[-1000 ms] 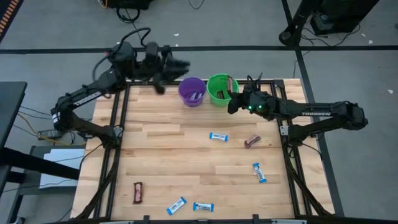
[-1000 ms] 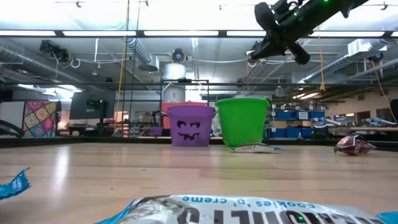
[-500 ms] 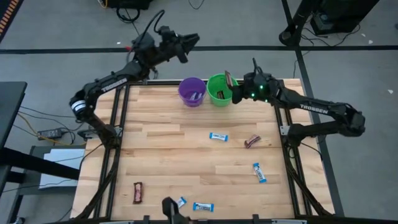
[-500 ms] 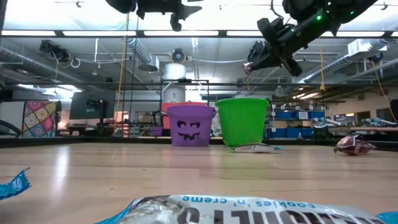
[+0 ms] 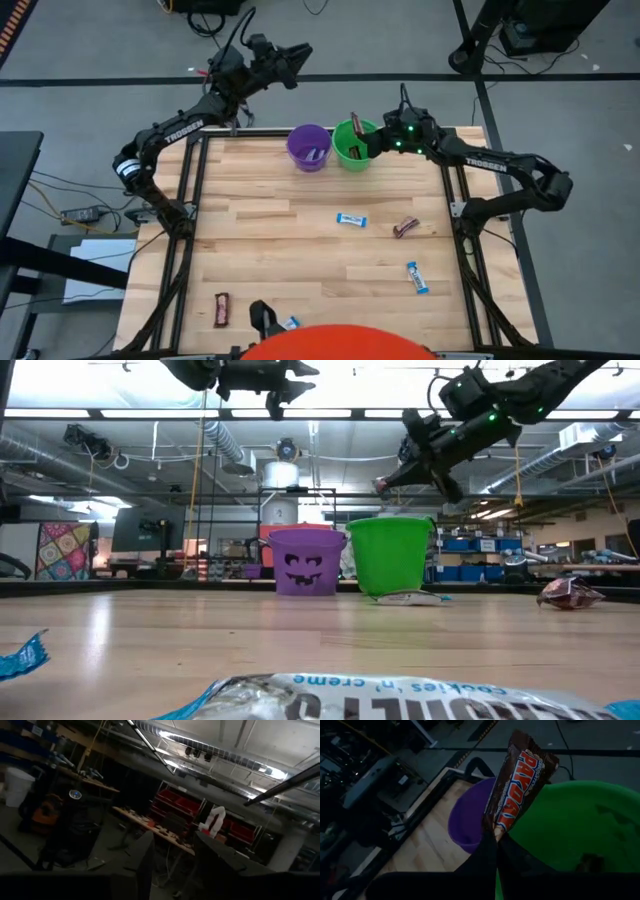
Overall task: Sort candy by brand, put in halloween buckets
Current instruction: Put the brown chocolate bar into the green bucket, then put the white chocolate bar into the purple bucket
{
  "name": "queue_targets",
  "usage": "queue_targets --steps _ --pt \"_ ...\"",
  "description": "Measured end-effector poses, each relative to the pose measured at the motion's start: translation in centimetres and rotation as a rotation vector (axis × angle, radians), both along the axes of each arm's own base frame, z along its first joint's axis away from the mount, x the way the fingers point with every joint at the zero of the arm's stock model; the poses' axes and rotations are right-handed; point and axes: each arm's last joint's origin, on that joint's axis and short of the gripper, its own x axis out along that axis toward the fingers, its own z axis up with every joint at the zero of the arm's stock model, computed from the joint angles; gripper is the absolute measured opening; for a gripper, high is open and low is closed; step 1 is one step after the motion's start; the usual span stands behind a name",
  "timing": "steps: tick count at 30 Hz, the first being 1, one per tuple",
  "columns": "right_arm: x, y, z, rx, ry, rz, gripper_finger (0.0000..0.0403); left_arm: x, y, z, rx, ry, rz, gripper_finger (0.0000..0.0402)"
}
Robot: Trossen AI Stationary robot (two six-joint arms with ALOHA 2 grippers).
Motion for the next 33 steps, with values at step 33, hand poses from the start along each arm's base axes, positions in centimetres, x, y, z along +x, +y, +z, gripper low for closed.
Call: queue_targets --steps 33 --pt "1.7 9.6 8.8 -0.318 -0.191 0.009 0.0082 -7.8 -10.8 12.1 0.331 -0.007 -0.490 0.0142"
